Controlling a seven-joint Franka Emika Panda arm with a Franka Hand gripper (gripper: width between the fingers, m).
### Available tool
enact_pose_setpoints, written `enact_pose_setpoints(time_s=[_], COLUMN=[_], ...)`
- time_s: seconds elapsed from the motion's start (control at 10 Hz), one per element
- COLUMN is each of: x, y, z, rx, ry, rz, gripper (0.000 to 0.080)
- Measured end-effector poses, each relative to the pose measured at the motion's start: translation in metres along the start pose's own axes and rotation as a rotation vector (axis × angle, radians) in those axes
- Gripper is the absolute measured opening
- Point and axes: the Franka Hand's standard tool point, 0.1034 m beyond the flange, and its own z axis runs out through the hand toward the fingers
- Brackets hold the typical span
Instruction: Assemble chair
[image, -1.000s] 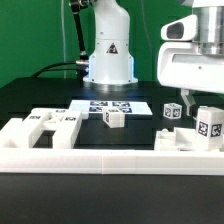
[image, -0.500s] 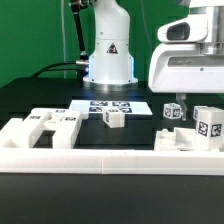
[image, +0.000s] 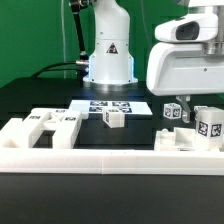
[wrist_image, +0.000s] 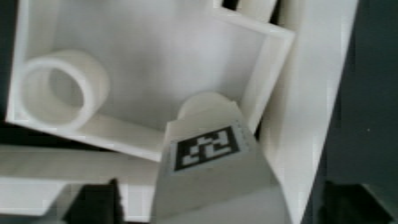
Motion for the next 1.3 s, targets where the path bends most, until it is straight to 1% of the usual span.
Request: enact_pose_setpoints(time_s=[0.1,0.2,0.5,1.0,1.3], x=[-0.0001,0.0,-0.0001,0.0007,0.0024], y=[0.0001,0.0002,0.0002,-0.003,-0.0035], z=[0.0002,0.0001,0.0001,0.0003,0.0003], rx=[0.0,0.0,0.0,0.005,0.021], ry=[0.0,0.0,0.0,0.004,0.008], rz=[0.0,0.0,0.043,0.562,0.829], gripper=[0.0383,0.0288,0.0289,0.0291,0.0291])
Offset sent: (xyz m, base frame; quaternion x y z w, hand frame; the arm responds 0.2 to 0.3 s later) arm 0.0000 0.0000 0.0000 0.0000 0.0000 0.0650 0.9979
